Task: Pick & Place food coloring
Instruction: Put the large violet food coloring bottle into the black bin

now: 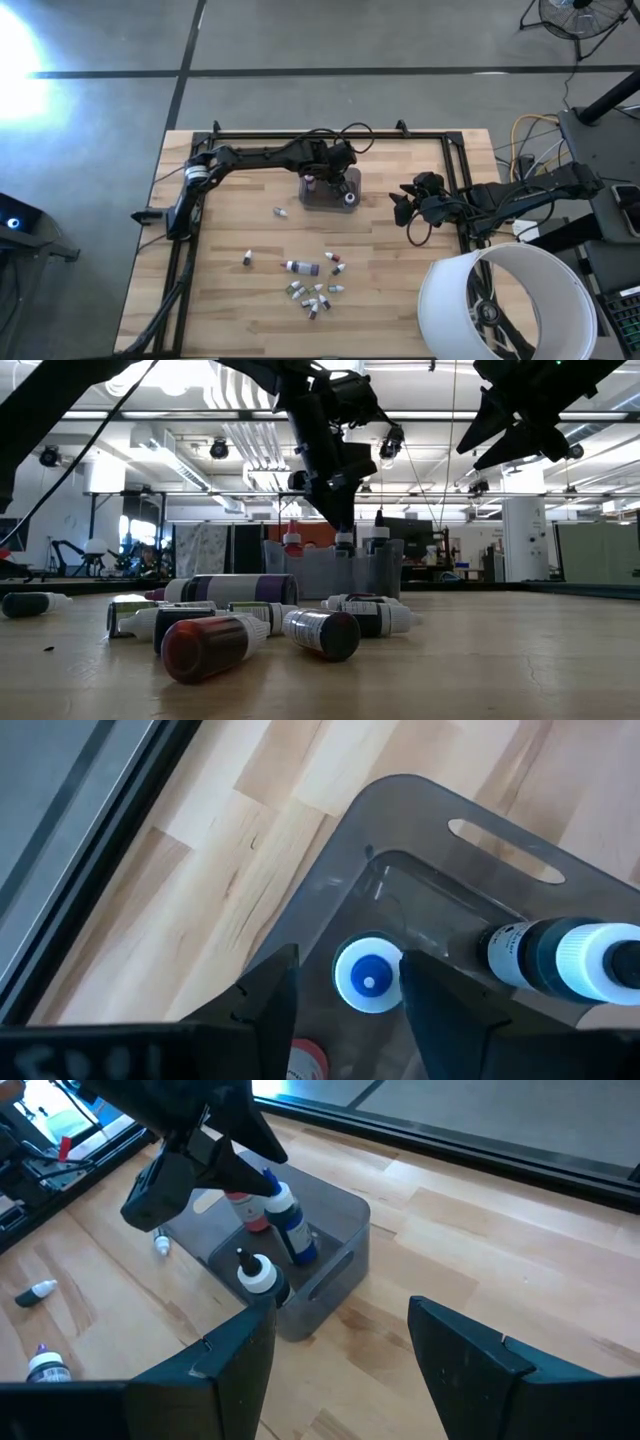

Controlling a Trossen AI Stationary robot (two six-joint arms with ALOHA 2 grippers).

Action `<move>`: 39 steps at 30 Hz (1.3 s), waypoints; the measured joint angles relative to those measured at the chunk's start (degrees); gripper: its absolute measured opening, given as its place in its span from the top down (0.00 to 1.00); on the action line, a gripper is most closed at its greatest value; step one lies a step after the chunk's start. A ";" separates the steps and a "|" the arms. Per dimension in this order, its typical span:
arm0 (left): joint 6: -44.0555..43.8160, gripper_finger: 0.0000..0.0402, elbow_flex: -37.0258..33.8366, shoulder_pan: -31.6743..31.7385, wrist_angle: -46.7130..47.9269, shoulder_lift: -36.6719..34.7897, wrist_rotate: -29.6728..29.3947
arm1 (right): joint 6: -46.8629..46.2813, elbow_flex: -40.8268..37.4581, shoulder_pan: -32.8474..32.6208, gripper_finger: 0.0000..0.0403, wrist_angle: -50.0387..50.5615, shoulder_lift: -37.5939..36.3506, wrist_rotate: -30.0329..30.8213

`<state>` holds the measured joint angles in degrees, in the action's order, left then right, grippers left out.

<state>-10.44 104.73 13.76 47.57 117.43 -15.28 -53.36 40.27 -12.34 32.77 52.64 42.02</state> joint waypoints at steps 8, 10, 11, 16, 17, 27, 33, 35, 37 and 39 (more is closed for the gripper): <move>2.31 0.62 4.97 -0.30 5.72 -0.94 -1.05 | -0.08 0.00 0.02 0.45 0.07 0.00 0.00; 3.39 0.62 8.68 -1.39 9.40 -2.18 -2.79 | -0.22 0.00 0.02 0.45 0.30 0.00 -0.02; 3.87 0.62 10.35 -2.39 11.46 -3.33 -4.08 | -0.25 0.00 0.02 0.45 0.44 0.00 -0.04; 7.27 0.62 11.15 -8.70 18.88 -10.68 -3.82 | -0.92 -0.02 0.02 0.45 1.55 0.02 -0.44; 8.32 0.62 9.01 -9.62 20.54 -12.33 -2.10 | -0.91 -0.02 0.02 0.45 1.60 0.02 -0.44; 13.48 0.62 -34.10 -22.12 8.58 -33.28 17.74 | -0.67 -0.76 -0.02 0.45 3.02 0.02 -1.55; 6.91 0.62 -52.65 -32.12 -17.28 -39.55 13.63 | -2.06 -1.94 0.00 0.45 3.04 0.02 -1.99; 3.62 0.62 -55.73 -34.22 -22.17 -39.07 11.35 | -3.04 -2.13 0.04 0.45 2.99 0.02 -2.73; 0.31 0.62 -57.66 -34.71 -26.07 -38.01 8.76 | -3.53 -2.29 0.02 0.45 3.01 0.02 -3.28; -2.91 0.62 -58.64 -34.63 -29.59 -37.13 6.85 | -3.61 -2.32 0.02 0.45 2.99 0.02 -3.45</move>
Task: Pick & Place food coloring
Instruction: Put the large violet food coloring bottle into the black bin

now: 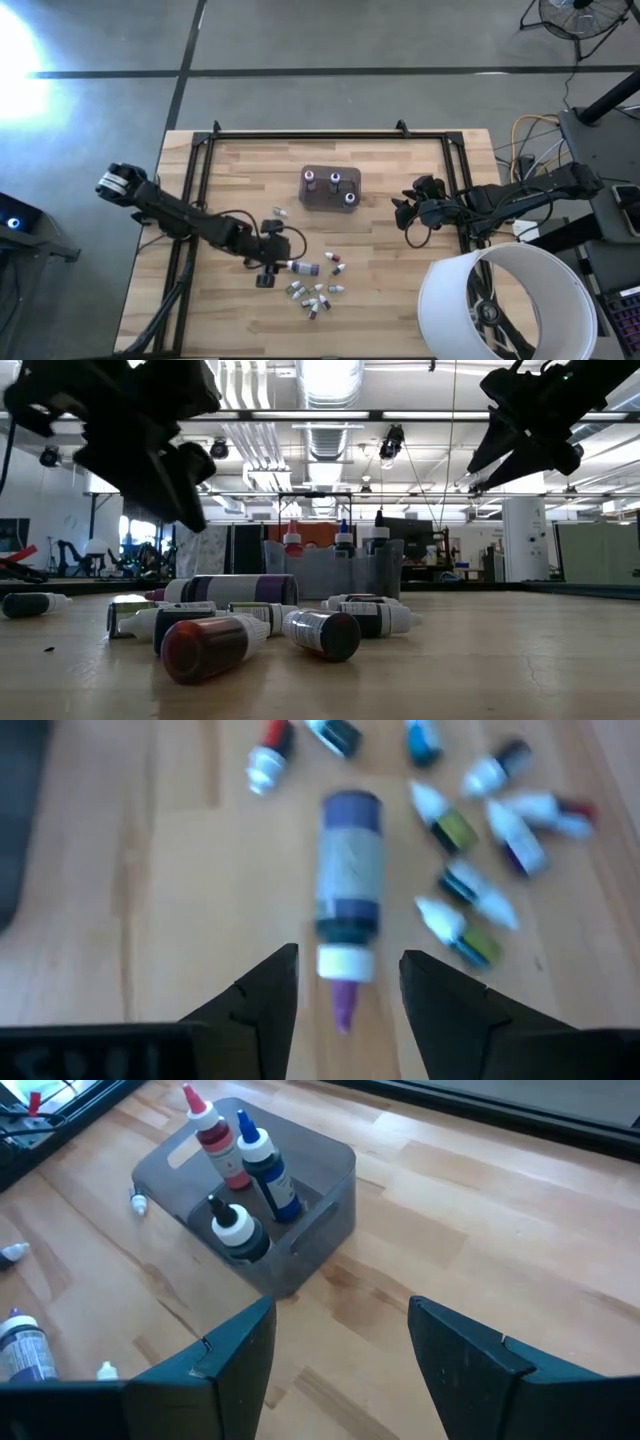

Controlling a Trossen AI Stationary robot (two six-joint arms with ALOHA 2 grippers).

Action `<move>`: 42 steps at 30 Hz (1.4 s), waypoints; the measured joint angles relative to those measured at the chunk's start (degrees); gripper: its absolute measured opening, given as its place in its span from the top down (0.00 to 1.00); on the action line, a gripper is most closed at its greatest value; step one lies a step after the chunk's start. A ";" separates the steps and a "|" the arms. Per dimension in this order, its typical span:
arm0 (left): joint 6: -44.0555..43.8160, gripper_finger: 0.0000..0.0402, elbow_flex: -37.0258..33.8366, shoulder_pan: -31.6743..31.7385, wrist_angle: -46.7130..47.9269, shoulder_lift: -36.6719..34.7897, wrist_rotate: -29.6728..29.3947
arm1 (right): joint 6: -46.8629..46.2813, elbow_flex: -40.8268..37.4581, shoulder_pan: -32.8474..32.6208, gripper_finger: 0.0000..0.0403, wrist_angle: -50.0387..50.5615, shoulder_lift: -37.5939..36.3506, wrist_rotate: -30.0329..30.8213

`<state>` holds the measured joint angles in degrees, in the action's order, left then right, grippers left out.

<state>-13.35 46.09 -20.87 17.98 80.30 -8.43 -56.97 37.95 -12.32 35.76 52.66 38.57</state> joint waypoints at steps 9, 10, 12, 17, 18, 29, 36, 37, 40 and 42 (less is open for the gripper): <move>-6.51 0.62 -0.94 0.30 -1.99 6.51 -1.07 | -0.05 0.00 0.00 0.45 -0.17 0.00 0.01; -6.94 0.62 -0.94 0.30 -2.00 7.06 -1.03 | -0.07 0.00 0.00 0.45 -0.17 0.00 0.01; -7.38 0.62 -0.94 0.30 -2.37 7.69 -0.96 | -0.09 0.00 0.00 0.45 -0.27 0.00 0.01; -7.34 0.62 -0.92 0.30 -3.73 8.72 0.00 | -0.09 0.00 0.00 0.45 -0.32 0.00 0.01; -7.32 0.62 -0.92 0.30 -4.17 8.92 0.14 | -0.09 0.00 0.00 0.45 -0.32 0.00 0.01; -3.62 0.62 -0.92 0.30 -7.11 11.56 1.95 | -0.08 0.00 0.00 0.45 -0.25 0.00 -0.01; -4.49 0.67 -0.92 0.30 -6.52 11.95 3.26 | -0.07 0.00 -0.02 0.45 -0.13 0.00 -0.03; -4.87 0.69 -0.92 0.30 -6.54 11.95 3.26 | -0.07 0.00 -0.02 0.45 -0.07 0.00 -0.03; -5.06 0.75 -0.35 0.40 -6.54 11.91 3.24 | -0.07 0.00 -0.02 0.45 -0.01 0.00 -0.05; -5.73 0.79 0.18 0.57 -6.58 11.82 3.29 | 0.00 0.00 -0.02 0.45 0.00 0.00 -0.05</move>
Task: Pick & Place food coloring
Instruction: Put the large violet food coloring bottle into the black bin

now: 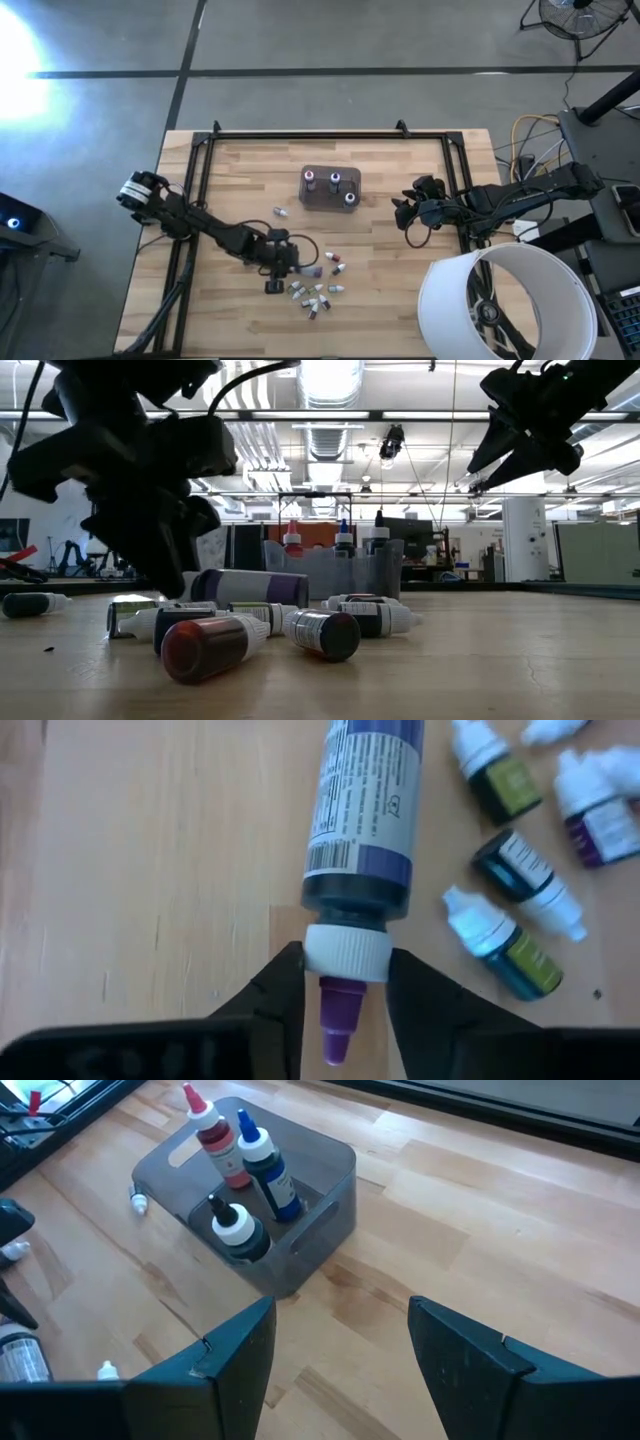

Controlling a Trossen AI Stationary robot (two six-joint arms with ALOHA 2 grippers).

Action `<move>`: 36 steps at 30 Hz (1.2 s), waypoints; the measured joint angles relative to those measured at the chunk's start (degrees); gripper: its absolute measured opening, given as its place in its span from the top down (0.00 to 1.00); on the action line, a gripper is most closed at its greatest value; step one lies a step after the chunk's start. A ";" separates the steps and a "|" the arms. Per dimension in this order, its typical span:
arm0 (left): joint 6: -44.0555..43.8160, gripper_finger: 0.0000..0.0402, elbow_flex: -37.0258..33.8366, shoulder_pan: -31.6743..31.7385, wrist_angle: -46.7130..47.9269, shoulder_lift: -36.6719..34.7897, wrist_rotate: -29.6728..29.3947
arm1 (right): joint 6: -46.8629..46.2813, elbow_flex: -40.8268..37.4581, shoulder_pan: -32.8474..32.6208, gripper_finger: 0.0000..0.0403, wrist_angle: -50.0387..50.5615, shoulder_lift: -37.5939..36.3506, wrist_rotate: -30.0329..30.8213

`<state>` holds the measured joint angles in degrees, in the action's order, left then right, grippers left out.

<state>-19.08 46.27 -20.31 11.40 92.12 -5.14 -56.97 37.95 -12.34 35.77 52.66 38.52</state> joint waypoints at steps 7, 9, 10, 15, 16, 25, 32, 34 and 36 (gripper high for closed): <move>-0.85 0.81 7.93 1.05 20.47 -1.29 1.52 | 0.16 0.00 0.00 0.45 0.00 0.00 -0.04; 1.47 0.82 13.21 1.67 32.56 -1.79 0.99 | 0.38 -0.02 0.00 0.45 -0.01 0.00 -0.04; 2.88 0.82 16.19 2.01 38.25 -2.10 0.33 | 0.70 -0.04 0.00 0.45 0.02 0.00 -0.04; 9.18 0.82 34.01 5.90 61.93 -2.12 -5.11 | 1.40 -0.26 -0.02 0.45 0.02 0.00 -0.02; 9.71 0.82 37.45 7.31 65.27 -1.81 -6.37 | 1.44 -0.32 -0.02 0.45 -0.07 0.00 0.00; 0.46 0.82 54.81 24.40 78.21 6.11 9.59 | 0.93 -0.50 0.03 0.45 -4.48 -0.02 -7.42; 0.99 0.82 54.62 25.72 78.58 14.38 21.61 | 5.46 -1.61 -0.02 0.45 -18.83 0.00 -16.51; 1.02 0.82 53.87 25.74 78.43 16.55 26.94 | 5.08 -1.65 -0.01 0.45 -19.44 0.01 -16.19; 1.02 0.81 53.09 25.63 78.62 18.48 32.65 | 4.66 -1.66 0.02 0.45 -19.62 0.03 -16.08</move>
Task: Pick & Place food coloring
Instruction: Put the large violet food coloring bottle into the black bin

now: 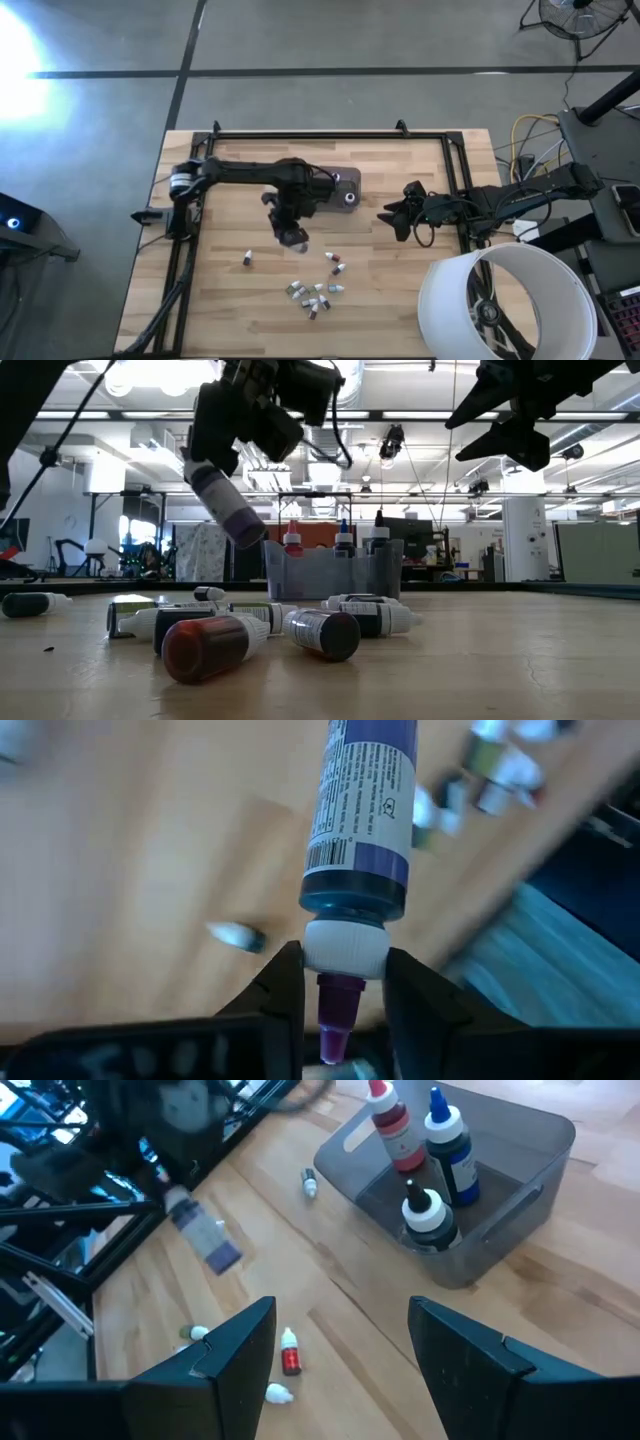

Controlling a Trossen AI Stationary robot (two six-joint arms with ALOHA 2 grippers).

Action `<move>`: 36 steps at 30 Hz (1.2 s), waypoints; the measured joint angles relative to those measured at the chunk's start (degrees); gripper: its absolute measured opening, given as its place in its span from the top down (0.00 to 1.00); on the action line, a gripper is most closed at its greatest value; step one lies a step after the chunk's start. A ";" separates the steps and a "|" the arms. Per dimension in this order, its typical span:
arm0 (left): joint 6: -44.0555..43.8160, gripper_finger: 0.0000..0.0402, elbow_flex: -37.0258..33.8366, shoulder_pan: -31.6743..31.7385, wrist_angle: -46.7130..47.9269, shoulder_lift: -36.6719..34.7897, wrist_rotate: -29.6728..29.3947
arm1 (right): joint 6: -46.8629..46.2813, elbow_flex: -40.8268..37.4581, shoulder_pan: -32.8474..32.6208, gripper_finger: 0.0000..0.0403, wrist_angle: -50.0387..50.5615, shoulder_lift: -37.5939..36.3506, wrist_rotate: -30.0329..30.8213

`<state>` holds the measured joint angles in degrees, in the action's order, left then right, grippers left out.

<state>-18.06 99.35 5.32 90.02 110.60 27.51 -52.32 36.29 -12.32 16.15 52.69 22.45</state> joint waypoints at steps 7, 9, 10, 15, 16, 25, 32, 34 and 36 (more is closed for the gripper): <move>-4.40 0.80 -5.41 -0.27 -0.02 1.84 -0.58 | -0.04 -0.22 0.00 0.45 0.24 0.02 0.25; -5.22 0.79 -7.42 -0.28 -0.06 1.27 -0.57 | -0.21 -0.51 0.00 0.45 0.22 0.02 1.21; -5.73 0.79 -8.64 -0.28 -0.02 0.77 -0.57 | -0.30 -0.70 0.00 0.45 0.33 0.02 1.78; -9.02 0.79 -15.73 -0.28 0.06 -1.91 0.12 | -2.56 -2.04 0.00 0.45 0.33 0.02 3.85; -9.53 0.79 -17.24 -0.26 -0.06 -2.46 1.02 | -3.18 -2.45 0.00 0.45 0.37 0.02 3.97; -13.76 0.79 -28.47 -1.11 0.00 -5.77 4.43 | -7.74 -6.27 -0.01 0.45 0.33 0.02 4.12; -15.50 0.79 -28.94 -1.40 -0.02 -6.03 4.72 | -7.36 -6.96 -0.02 0.45 0.31 0.02 4.13; -15.67 0.79 -28.92 -1.42 -0.02 -6.03 4.72 | -7.26 -6.97 -0.02 0.45 0.24 0.02 4.15; -16.10 0.79 -28.92 -1.42 0.00 -6.03 4.72 | -7.21 -7.10 -0.02 0.45 0.27 0.02 4.43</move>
<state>-34.17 70.43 3.90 90.02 104.57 32.23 -59.53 29.19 -12.34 16.42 52.71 26.87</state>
